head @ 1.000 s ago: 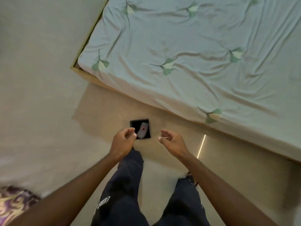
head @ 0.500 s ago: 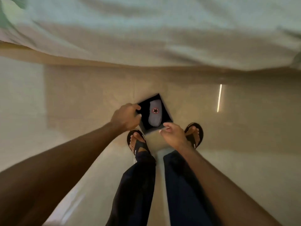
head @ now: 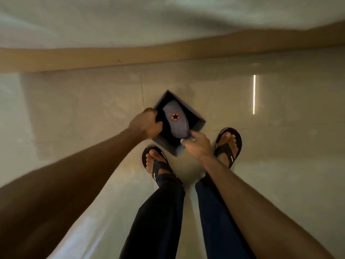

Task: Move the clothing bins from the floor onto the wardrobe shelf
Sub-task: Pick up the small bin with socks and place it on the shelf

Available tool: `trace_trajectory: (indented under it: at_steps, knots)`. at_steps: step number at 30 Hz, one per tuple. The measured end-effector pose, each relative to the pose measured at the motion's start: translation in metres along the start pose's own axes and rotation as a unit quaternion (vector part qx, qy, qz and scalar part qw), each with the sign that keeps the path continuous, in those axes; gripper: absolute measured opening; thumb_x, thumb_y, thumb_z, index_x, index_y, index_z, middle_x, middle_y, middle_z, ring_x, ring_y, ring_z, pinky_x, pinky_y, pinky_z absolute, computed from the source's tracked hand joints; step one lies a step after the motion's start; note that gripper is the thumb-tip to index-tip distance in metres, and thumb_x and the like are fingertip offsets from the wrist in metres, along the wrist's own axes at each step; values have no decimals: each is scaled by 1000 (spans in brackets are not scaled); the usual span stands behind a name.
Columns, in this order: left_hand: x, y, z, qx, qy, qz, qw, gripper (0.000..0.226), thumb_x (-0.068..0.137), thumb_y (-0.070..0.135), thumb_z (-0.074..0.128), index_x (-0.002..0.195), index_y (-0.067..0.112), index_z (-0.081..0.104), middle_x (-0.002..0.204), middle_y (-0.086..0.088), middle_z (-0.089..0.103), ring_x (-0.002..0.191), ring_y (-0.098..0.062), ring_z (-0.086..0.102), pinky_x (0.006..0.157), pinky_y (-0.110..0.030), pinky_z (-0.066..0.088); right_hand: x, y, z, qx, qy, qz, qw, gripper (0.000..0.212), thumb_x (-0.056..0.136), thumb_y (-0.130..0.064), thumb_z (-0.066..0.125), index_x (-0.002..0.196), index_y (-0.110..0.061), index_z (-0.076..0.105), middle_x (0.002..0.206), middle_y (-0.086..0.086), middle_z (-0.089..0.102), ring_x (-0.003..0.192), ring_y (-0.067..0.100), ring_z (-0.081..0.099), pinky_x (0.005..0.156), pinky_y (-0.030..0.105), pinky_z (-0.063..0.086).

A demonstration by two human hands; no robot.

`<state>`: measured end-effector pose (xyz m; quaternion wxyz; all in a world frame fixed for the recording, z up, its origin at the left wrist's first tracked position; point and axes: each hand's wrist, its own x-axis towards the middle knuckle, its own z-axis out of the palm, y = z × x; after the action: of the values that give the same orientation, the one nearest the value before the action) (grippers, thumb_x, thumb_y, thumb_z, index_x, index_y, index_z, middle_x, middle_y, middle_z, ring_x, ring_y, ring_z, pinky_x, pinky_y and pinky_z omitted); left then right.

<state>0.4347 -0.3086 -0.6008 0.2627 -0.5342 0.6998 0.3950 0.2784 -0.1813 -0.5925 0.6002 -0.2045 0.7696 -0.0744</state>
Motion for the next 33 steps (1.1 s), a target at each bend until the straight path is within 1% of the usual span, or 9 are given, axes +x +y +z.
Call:
trace_trajectory:
  at_steps: [2, 4, 7, 9, 11, 13, 17, 30, 33]
  knots:
    - [-33, 14, -11, -38, -1, 16, 999, 32, 77, 31, 50, 101, 12, 57, 104, -13, 59, 89, -31, 61, 69, -36, 51, -23, -7, -30, 4, 14, -17, 1000, 37, 84, -21, 65, 119, -11, 62, 113, 7, 67, 110, 29, 60, 87, 33, 48]
    - [-68, 31, -19, -48, -4, 37, 998, 36, 77, 33, 48, 108, 16, 57, 110, -11, 58, 96, -32, 60, 77, -39, 52, -52, -14, -64, -29, 17, -22, 999, 50, 87, -24, 63, 134, -9, 51, 132, 11, 60, 123, 31, 52, 100, 37, 43]
    - [-122, 69, -34, -39, -24, 51, 998, 35, 84, 26, 47, 117, 19, 54, 118, -7, 57, 104, -29, 59, 84, -40, 51, -103, -19, -115, -84, 24, -19, 996, 58, 85, -37, 60, 140, -30, 46, 139, 2, 54, 132, 28, 45, 107, 34, 38]
    - [-157, 104, -47, -29, -34, 60, 997, 33, 83, 22, 44, 114, 19, 54, 116, -5, 57, 102, -29, 59, 82, -40, 51, -126, -7, -148, -97, 45, -17, 994, 54, 70, -56, 55, 124, -49, 51, 126, 5, 64, 123, 37, 53, 103, 46, 43]
    - [-190, 142, -61, -25, -42, 60, 997, 29, 84, 23, 43, 110, 17, 54, 113, -7, 58, 100, -31, 60, 81, -41, 51, -153, 7, -178, -96, 51, -24, 994, 49, 68, -52, 54, 116, -40, 54, 112, 7, 69, 109, 39, 60, 93, 48, 50]
    - [-226, 188, -79, -25, -44, 63, 997, 27, 86, 25, 43, 109, 16, 55, 112, -7, 60, 98, -31, 60, 82, -41, 51, -224, -14, -223, -86, 63, -40, 993, 45, 77, -34, 61, 121, -21, 59, 115, 11, 68, 108, 36, 61, 88, 41, 53]
    - [-289, 279, -113, -24, -38, 88, 995, 29, 88, 30, 46, 113, 20, 56, 112, -7, 63, 96, -27, 61, 81, -40, 52, -319, -11, -297, -65, 106, -44, 991, 60, 84, -27, 61, 141, -17, 46, 131, 11, 61, 120, 31, 57, 94, 34, 47]
    - [-376, 525, -176, 60, -63, 270, 959, 27, 92, 29, 49, 117, 28, 60, 105, 4, 66, 96, -16, 62, 80, -34, 52, -485, 65, -479, -24, 273, -62, 960, 59, 89, -17, 57, 146, -18, 40, 110, 14, 69, 95, 32, 64, 70, 30, 45]
    - [-374, 583, -186, 108, -72, 315, 940, 26, 94, 22, 51, 118, 21, 62, 100, 1, 67, 86, -11, 59, 69, -21, 43, -501, 82, -503, 27, 311, -42, 949, 61, 87, -14, 55, 146, -17, 39, 98, 14, 70, 84, 30, 64, 64, 29, 41]
